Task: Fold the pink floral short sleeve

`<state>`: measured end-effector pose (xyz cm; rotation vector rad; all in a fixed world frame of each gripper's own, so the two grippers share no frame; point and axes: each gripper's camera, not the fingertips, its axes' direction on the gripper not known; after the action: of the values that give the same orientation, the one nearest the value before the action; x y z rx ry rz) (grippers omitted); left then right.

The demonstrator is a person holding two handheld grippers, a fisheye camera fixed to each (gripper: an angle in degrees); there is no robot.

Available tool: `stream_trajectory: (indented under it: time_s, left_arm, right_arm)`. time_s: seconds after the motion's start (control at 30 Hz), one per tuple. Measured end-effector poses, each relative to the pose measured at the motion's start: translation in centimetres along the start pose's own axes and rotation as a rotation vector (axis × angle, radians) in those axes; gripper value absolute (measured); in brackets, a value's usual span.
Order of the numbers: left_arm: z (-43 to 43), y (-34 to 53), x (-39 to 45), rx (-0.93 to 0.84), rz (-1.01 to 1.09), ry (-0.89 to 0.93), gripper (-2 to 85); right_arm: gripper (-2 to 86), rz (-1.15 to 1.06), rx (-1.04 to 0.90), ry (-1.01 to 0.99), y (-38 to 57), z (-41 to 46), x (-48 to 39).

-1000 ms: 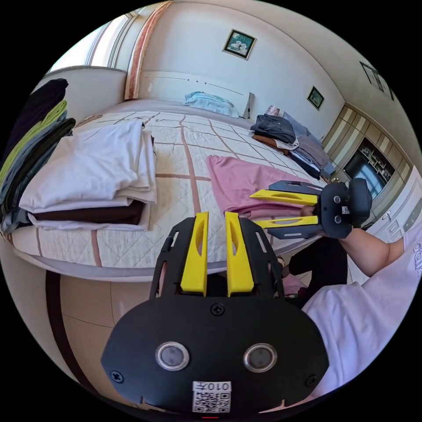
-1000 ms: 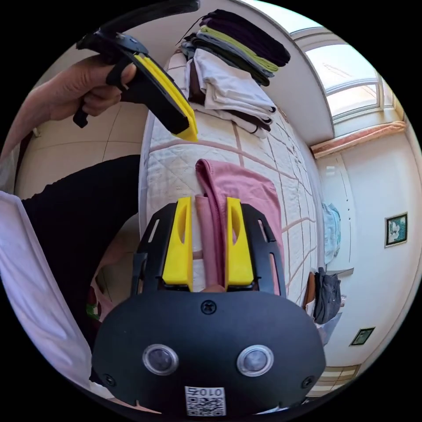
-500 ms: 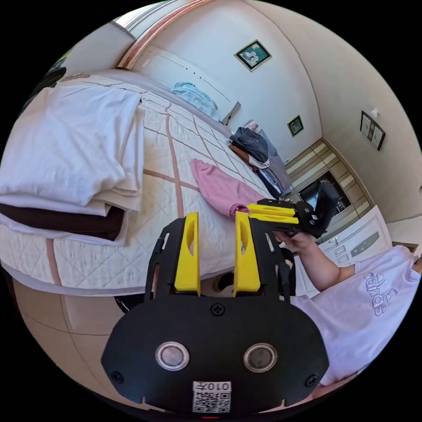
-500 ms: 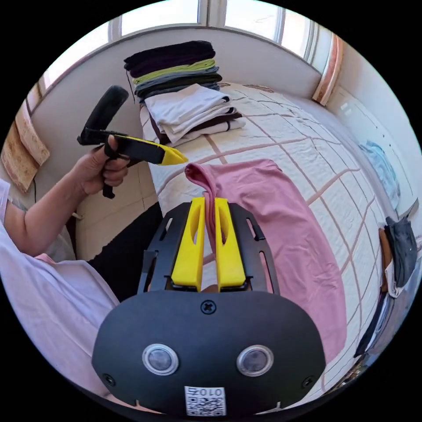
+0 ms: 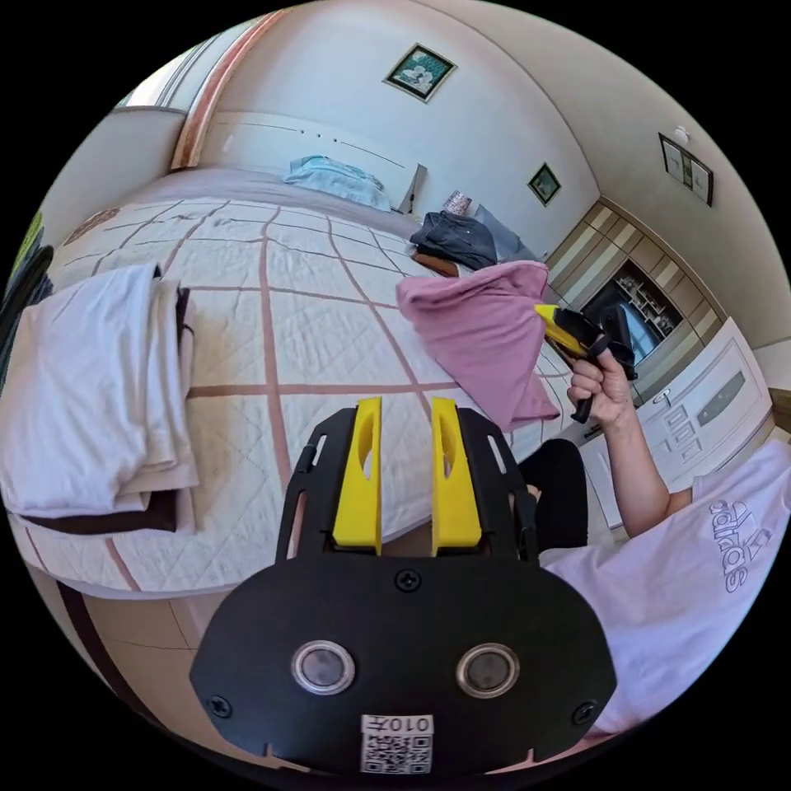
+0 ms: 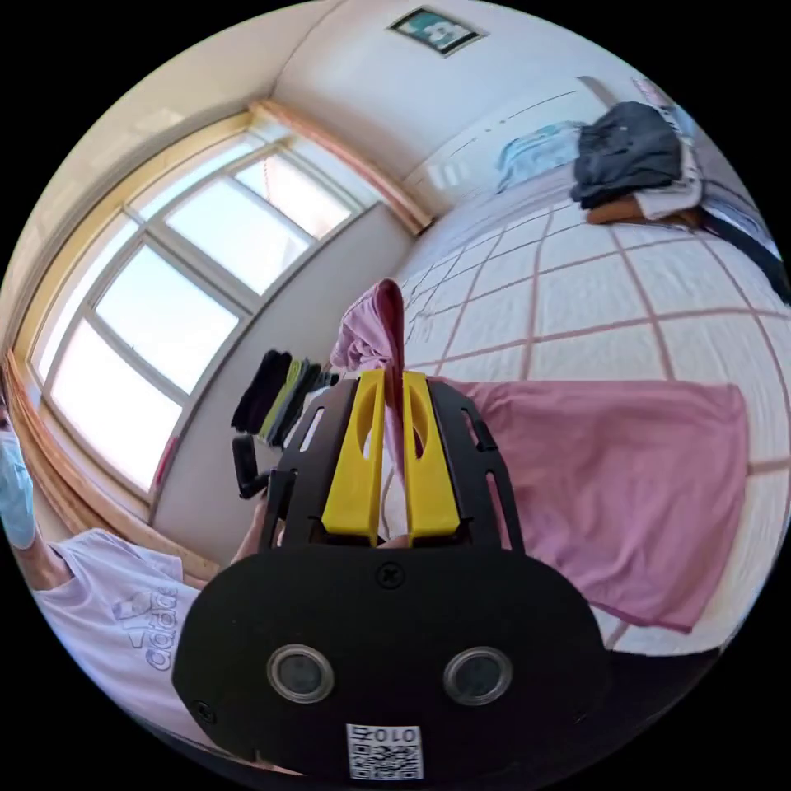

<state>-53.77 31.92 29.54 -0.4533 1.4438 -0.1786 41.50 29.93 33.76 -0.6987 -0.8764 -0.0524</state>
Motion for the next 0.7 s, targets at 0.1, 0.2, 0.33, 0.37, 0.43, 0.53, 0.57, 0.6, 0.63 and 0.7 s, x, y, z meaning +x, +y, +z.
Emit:
stream_trajectory:
  time_s: [0.1,0.2,0.33,0.37,0.43,0.53,0.57,0.6,0.63,0.7]
  left_arm:
    - [3.3,-1.3,2.8,-0.021,0.064,0.042,9.6]
    - [7.4,-2.4,5.8,-0.053,0.121,0.089,9.6]
    - [12.8,-3.2,11.0,-0.123,0.229,0.127,9.9]
    - [13.5,-3.2,11.9,-0.135,0.254,0.126,10.0]
    - [16.0,-2.4,16.2,-0.142,0.403,0.074,10.7]
    - [18.6,-0.4,21.8,-0.099,0.595,-0.035,11.7]
    - [19.1,-0.1,22.7,-0.092,0.617,-0.047,11.9]
    - [20.3,0.5,24.2,-0.081,0.646,-0.050,12.2]
    - [21.6,0.9,25.6,-0.087,0.665,-0.054,12.5]
    - [23.8,1.6,27.7,-0.094,0.710,-0.100,12.8]
  right_arm:
    - [5.4,0.217,0.108,0.050,4.1,-6.3,8.1]
    - [5.4,0.354,0.128,0.111,8.0,-8.4,14.1]
    - [5.4,0.376,0.169,0.059,10.1,-10.2,17.0]
    - [5.5,0.360,0.170,0.063,10.0,-10.5,17.0]
    - [5.5,0.352,0.180,0.035,9.7,-11.0,17.1]
    - [5.4,0.372,0.217,-0.072,9.0,-12.0,17.5]
    - [5.4,0.373,0.217,-0.104,8.6,-12.4,17.5]
    - [5.4,0.370,0.216,-0.111,8.4,-12.6,17.4]
    - [5.4,0.355,0.209,-0.110,7.9,-12.9,17.2]
    - [5.4,0.331,0.198,-0.091,7.4,-13.2,16.8]
